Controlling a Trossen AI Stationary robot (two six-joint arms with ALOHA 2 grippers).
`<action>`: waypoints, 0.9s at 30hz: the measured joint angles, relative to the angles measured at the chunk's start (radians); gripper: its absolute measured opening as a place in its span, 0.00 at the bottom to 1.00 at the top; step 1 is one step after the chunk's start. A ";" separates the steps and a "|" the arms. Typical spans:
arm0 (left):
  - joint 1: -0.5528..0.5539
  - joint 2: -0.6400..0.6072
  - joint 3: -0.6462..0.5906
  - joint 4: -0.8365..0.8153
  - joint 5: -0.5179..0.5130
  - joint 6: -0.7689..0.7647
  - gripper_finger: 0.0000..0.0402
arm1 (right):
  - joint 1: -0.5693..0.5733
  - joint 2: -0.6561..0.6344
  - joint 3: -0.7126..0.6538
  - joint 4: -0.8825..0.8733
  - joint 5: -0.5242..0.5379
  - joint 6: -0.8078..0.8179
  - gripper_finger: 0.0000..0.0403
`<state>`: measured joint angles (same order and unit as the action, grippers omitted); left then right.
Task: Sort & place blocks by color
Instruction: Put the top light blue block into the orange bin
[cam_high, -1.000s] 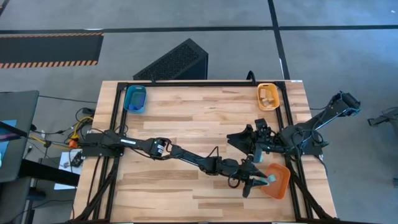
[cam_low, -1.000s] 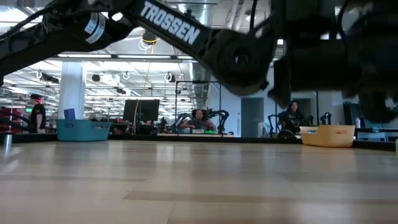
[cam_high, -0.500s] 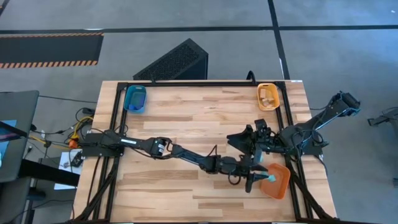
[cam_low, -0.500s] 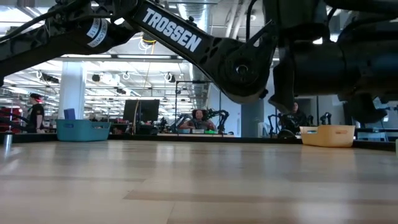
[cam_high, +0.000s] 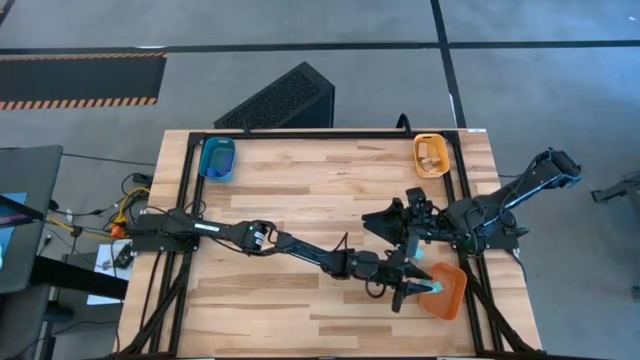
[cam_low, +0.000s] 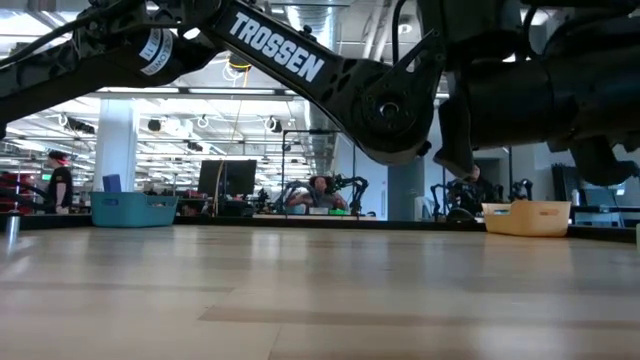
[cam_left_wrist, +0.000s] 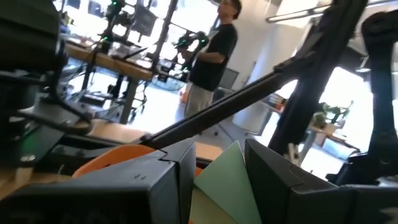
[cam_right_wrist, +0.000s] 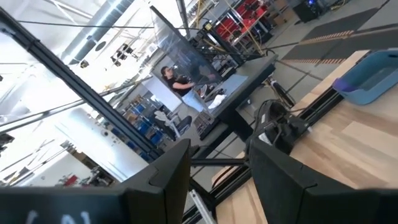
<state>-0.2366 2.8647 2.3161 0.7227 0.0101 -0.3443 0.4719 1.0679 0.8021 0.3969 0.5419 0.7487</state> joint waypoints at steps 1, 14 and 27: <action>0.001 0.000 0.000 0.014 0.005 0.000 0.25 | 0.005 0.000 0.000 0.000 -0.001 0.002 0.46; 0.030 0.000 0.000 0.119 0.026 -0.074 0.25 | 0.026 0.000 0.000 -0.003 0.006 0.003 0.46; 0.014 0.000 0.000 -0.034 -0.003 -0.182 0.25 | 0.010 0.000 0.000 -0.007 0.005 0.003 0.46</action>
<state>-0.2226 2.8647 2.3165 0.6889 0.0069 -0.5261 0.4818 1.0679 0.8021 0.3895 0.5468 0.7513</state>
